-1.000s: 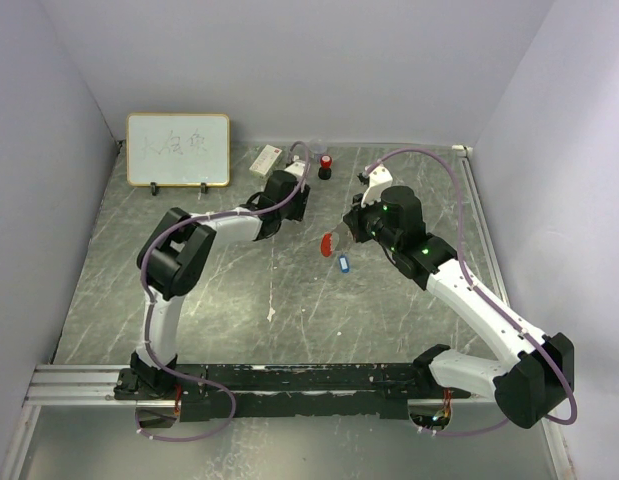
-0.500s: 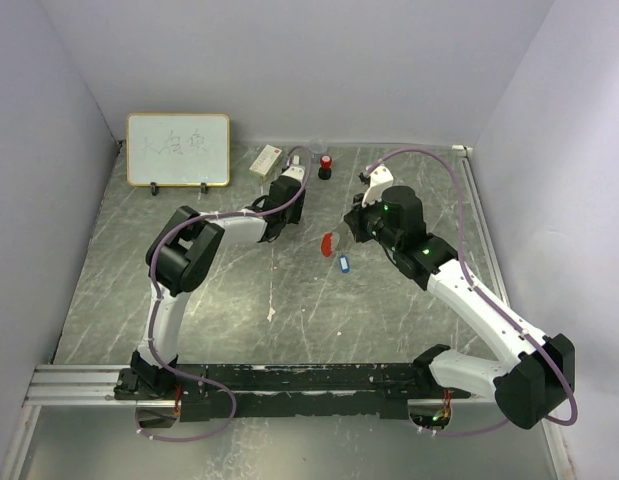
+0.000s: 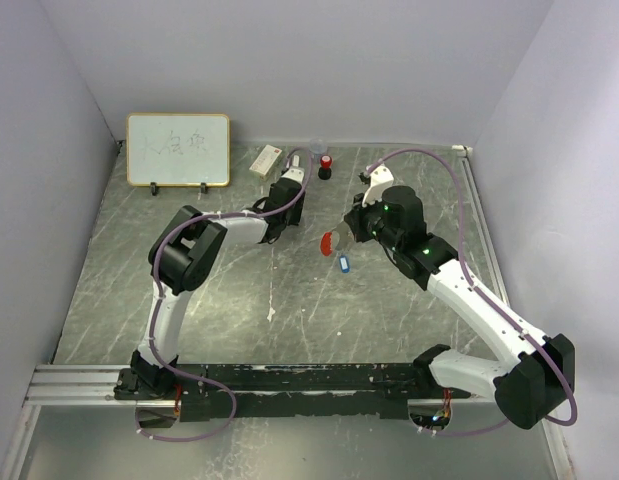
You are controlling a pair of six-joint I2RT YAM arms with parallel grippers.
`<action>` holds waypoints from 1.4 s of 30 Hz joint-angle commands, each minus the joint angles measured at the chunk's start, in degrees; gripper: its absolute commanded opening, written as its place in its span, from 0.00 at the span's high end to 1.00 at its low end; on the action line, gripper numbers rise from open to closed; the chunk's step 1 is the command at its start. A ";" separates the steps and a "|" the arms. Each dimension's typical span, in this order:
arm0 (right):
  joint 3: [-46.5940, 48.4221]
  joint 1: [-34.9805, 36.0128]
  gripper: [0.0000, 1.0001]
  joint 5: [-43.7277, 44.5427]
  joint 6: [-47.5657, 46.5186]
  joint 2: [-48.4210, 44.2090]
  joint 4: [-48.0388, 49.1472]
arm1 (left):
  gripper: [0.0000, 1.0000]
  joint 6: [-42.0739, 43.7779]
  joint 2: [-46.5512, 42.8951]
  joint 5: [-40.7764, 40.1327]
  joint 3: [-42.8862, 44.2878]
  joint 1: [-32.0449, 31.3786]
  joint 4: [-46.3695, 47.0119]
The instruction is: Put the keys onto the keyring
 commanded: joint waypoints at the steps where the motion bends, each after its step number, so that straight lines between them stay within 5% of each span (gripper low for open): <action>1: -0.28 -0.38 1.00 -0.17 -0.23 -1.10 1.72 | 0.42 -0.85 1.26 -0.52 2.16 -0.49 1.85; 42: -0.50 -1.20 1.00 -0.96 -0.45 -0.60 2.03 | 0.49 1.08 2.98 -3.15 3.57 -2.04 4.22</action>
